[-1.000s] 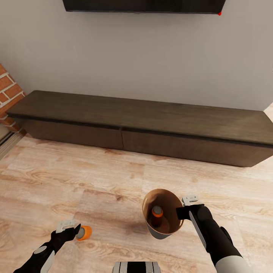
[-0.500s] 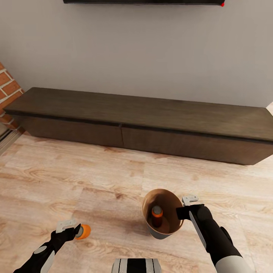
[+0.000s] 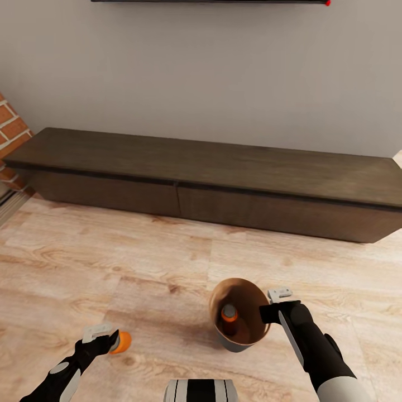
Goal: Put the three can of soda from the living room inside the tash can in the kitchen.
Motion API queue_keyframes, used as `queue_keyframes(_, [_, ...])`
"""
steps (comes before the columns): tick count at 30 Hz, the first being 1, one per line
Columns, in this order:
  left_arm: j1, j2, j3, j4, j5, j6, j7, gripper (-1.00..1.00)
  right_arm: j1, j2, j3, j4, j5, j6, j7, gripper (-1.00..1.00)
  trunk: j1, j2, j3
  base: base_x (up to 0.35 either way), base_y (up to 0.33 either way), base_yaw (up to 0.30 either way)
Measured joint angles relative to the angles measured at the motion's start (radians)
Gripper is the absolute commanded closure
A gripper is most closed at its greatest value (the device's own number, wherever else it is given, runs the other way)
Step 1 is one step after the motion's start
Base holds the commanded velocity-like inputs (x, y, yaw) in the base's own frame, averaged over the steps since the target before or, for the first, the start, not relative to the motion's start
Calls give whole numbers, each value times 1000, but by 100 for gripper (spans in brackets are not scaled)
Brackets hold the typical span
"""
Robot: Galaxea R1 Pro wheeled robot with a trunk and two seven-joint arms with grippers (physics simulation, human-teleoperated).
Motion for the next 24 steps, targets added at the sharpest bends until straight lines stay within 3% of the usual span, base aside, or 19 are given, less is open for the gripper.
queue_keyframes(16, [0, 0, 0, 0, -1, 0, 0, -100, 0, 0, 0, -17, 3, 0, 0, 100, 0, 0, 0, 6, -8, 0])
queue_keyframes(21, [0, 0, 1, 0, -1, 0, 0, -100, 0, -1, -1, -53, 8, 2, 69, 100, 0, 0, 0, 0, 0, 0])
queue_keyframes(24, [0, 0, 1, 0, -1, 0, 0, -100, 0, -1, -3, -110, -14, 6, 103, 100, 0, 0, 0, 0, 0, 0])
